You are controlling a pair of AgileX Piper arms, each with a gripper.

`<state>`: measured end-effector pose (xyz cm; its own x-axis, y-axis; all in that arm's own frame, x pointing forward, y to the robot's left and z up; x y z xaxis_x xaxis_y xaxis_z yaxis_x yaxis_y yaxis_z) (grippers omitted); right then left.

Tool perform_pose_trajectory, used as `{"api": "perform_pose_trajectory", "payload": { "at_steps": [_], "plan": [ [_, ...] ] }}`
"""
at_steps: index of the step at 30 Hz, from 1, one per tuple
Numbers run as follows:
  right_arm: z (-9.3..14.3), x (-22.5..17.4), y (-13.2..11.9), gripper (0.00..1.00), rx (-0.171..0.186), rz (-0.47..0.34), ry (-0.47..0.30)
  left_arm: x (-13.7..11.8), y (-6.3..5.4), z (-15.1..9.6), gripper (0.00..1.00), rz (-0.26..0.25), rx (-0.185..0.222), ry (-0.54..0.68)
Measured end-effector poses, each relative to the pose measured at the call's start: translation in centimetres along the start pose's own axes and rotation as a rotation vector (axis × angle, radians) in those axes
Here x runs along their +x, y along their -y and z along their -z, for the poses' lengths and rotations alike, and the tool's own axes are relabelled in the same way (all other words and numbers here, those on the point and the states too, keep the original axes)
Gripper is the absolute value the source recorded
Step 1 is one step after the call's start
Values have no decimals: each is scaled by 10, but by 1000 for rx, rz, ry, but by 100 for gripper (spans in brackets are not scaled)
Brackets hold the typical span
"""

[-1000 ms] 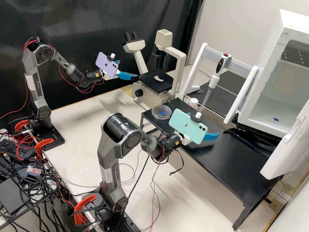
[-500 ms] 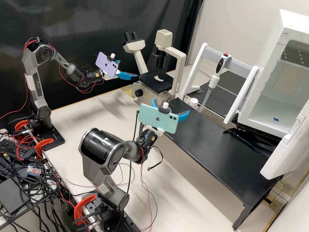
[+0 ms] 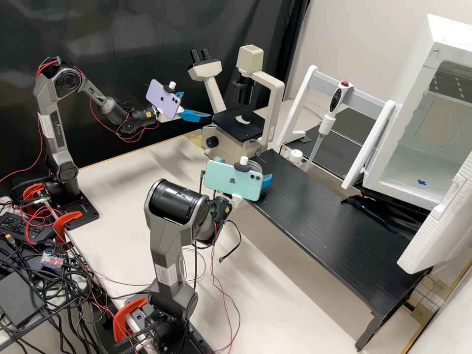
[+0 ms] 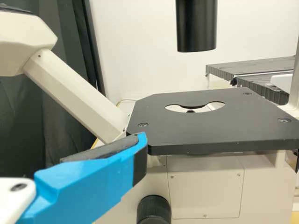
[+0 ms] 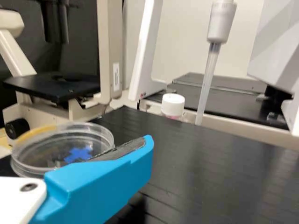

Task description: Move the petri dish to the incubator

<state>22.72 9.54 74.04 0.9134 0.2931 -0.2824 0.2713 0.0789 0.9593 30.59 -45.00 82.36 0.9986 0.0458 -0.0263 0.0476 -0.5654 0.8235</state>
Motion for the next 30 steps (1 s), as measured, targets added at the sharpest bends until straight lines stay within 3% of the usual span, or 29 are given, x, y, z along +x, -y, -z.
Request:
{"api": "perform_pose_trajectory", "payload": {
  "at_steps": [4, 5, 30],
  "plan": [
    [-5, 8, 5, 100, 4, 18, 20, 0, 0, 0, 100, 0, 0, 0],
    [-7, 9, 5, 0, 6, 18, 25, 0, 0, 0, 100, 0, 0, 0],
    [-21, 24, 7, 0, 17, 13, 38, 0, 0, 0, 100, 0, 0, 0]
  ]
}}
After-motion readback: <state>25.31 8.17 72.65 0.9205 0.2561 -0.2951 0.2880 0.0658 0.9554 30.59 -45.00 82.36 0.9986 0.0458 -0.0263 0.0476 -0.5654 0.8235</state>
